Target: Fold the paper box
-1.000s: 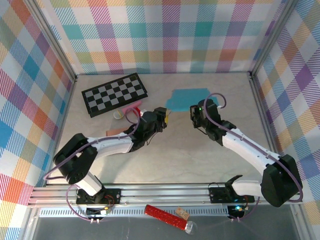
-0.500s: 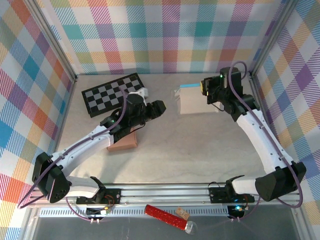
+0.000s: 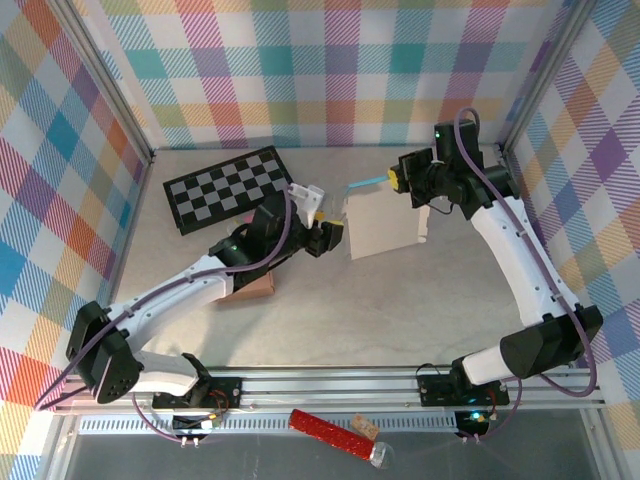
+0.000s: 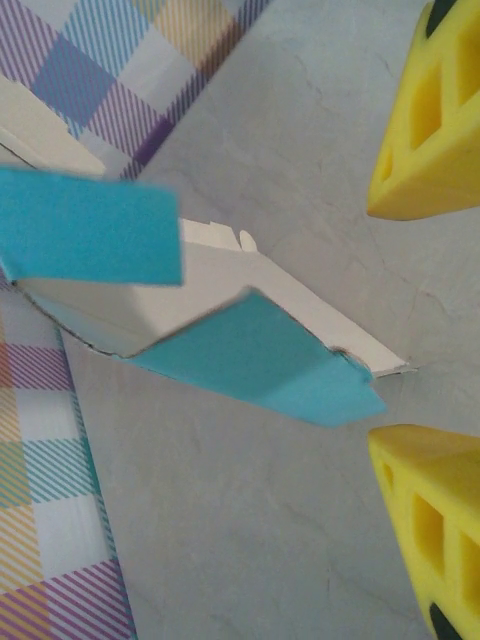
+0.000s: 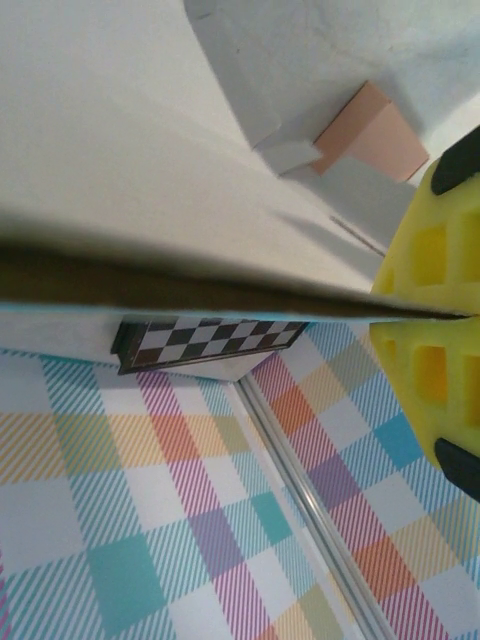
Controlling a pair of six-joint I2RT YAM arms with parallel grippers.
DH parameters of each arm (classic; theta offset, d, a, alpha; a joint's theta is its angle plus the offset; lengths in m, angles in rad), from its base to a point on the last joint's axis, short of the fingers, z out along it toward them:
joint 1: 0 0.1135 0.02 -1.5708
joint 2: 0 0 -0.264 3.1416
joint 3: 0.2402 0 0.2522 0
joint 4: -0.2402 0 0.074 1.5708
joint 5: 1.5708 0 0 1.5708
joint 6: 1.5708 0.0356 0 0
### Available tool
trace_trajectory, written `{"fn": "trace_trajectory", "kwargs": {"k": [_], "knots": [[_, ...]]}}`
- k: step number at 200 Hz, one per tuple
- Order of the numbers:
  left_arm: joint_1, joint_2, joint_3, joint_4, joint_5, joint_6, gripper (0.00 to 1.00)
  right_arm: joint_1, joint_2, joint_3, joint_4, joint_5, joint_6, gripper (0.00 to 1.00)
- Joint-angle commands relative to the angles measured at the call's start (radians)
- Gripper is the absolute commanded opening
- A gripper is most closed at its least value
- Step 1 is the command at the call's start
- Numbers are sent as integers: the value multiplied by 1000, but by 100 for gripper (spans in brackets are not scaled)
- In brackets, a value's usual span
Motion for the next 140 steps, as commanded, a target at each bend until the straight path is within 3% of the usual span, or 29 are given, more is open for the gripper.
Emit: {"fn": "trace_trajectory", "kwargs": {"k": [1,62,111,122,140], "knots": [[-10,34,53,43,-52,71,57,-11,7,42,-52,-51,-27,0],[-9,101,115,36,-53,110,54,-16,32,46,-67,-96,-29,0],[-9,122,141,-30,23,131,14,-37,69,63,-50,-143,-45,0],[-9,116,134,-34,21,131,1,-42,86,72,-46,-160,-56,0],[-9,102,129,-48,35,124,0,-45,115,78,-29,-186,-82,0]]}}
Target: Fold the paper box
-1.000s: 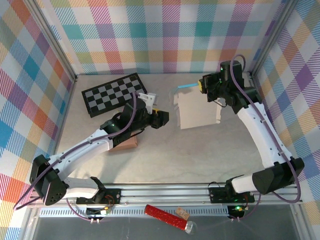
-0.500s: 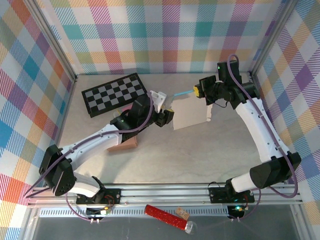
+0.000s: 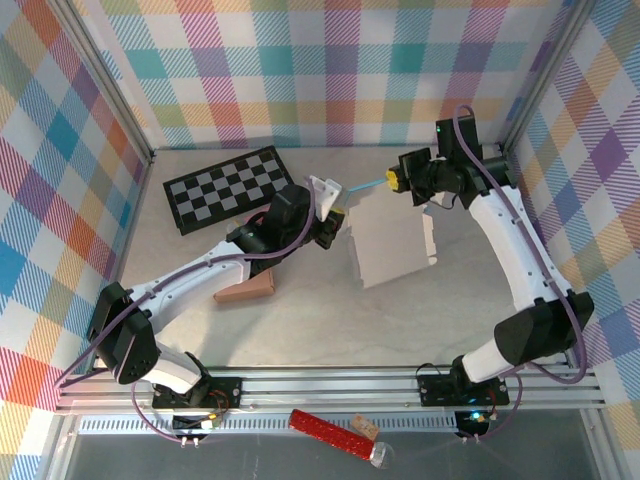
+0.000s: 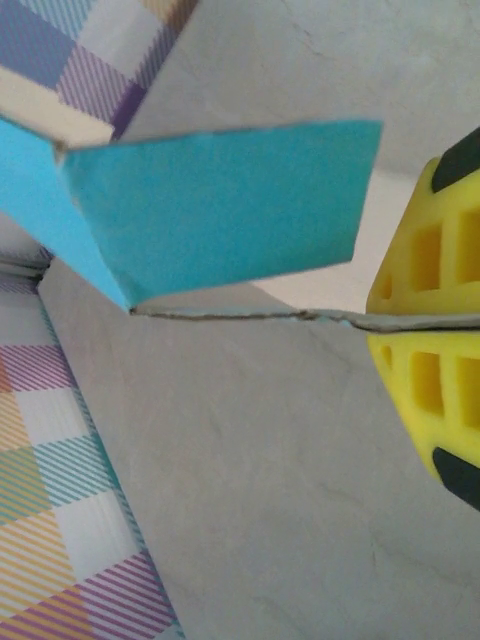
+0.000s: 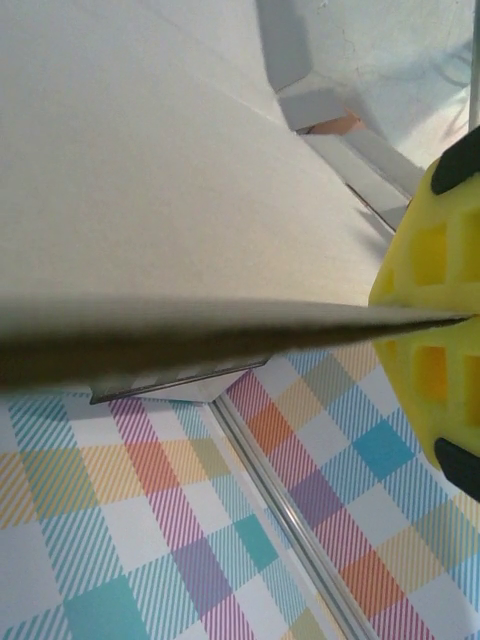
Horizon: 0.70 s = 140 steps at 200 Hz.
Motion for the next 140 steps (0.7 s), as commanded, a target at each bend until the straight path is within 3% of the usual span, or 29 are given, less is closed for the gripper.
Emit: {"fn": "trace_trajectory", "kwargs": {"k": [1,11,34,54,90,140], "knots": [[-7,-19,16,-22,42,7,0,-6,36,31,10,-63,-44,0],[-8,-20,29,-49,56,-4,0,-7,49,29,30,-80,-61,1],[-7,-8,74,-143,51,-53,0,-7,66,53,22,-76,-106,23],[-8,-9,77,-163,48,-94,0,-6,52,48,28,-52,-110,34],[-9,-10,87,-181,50,-110,0,-3,57,44,35,-51,-115,35],[-9,-17,89,-190,51,-98,0,5,95,78,26,-47,-133,27]]}}
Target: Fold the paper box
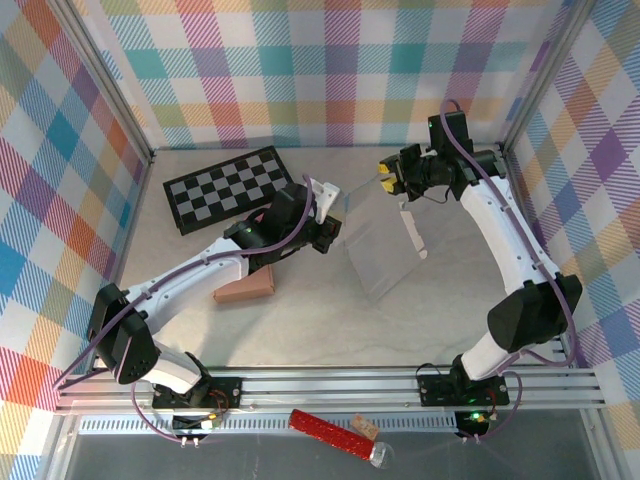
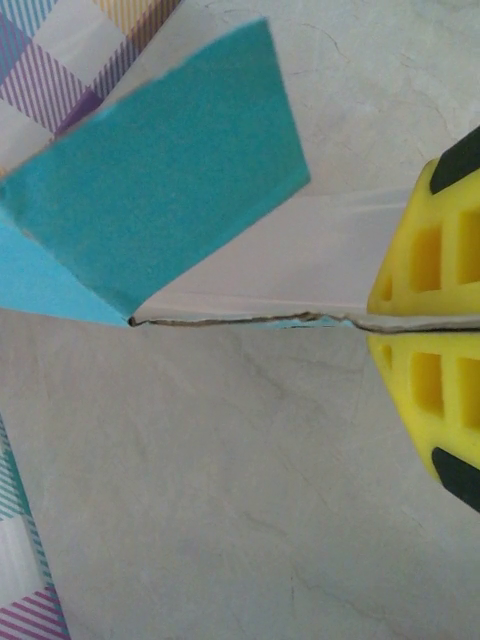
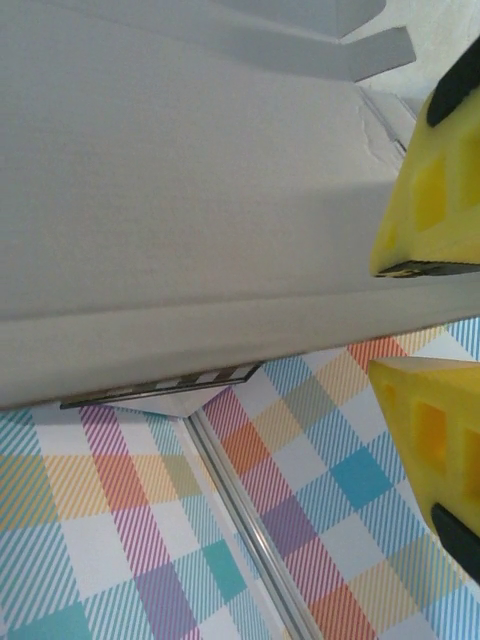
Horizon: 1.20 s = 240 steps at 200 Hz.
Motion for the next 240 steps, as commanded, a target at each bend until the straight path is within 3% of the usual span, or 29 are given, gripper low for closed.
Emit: {"fn": "trace_trajectory", "kwargs": {"k": [1,54,122,240], "knots": [[-9,-18,29,-3,16,-8,0,9,19,38,2,-1,-33,27],[-9,-32,21,-7,15,12,0,17,58,56,-5,-9,-54,33],[-9,-37,23,-6,14,12,0,24,53,32,-2,15,-60,18],[-9,-40,18,-43,21,4,0,26,43,-5,19,8,-58,21]]}}
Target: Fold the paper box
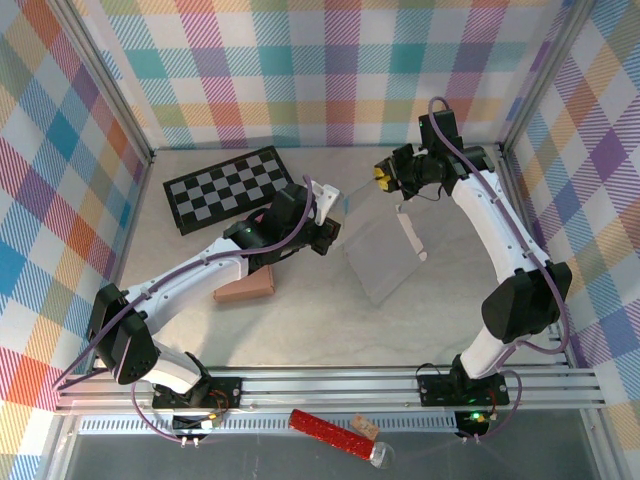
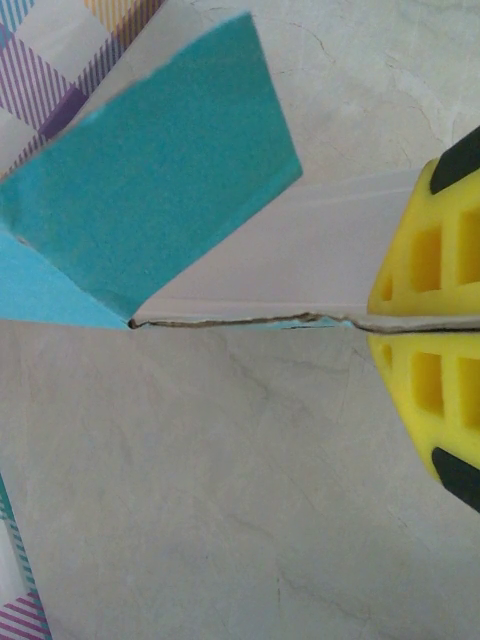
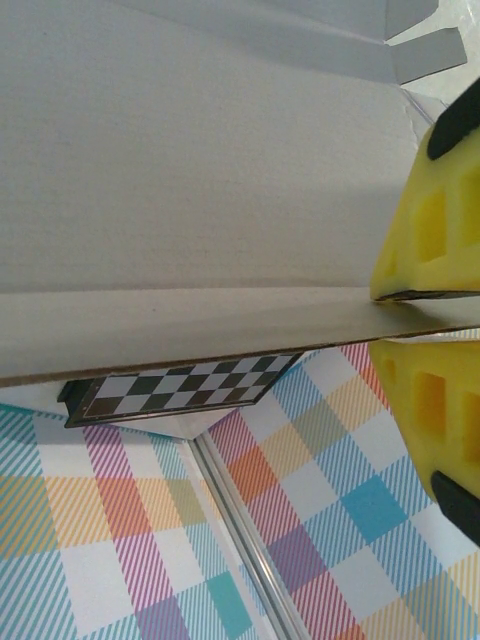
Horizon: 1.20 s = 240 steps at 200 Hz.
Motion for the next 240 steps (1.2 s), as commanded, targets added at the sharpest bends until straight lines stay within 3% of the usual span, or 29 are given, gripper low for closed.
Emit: {"fn": "trace_trajectory", "kwargs": {"k": [1,22,72,91,160,209,240], "knots": [[-9,-38,18,-16,18,1,0,7,-20,-27,19,-16,-10,21],[-9,-39,16,-17,16,1,0,8,-18,-27,19,-9,-14,20],[-9,-41,9,-16,11,-5,0,9,-40,-64,41,24,-7,0],[-8,-50,-8,-17,3,-18,0,15,-63,-112,88,46,0,0],[58,-87,-157,-107,-35,-72,38,102,-136,-500,576,120,165,0],[108,-167,-248,-167,-140,-189,40,130,-65,-564,760,116,169,0],[189,-217,-297,-173,-101,-261,40,133,-50,-645,881,109,122,0]]}}
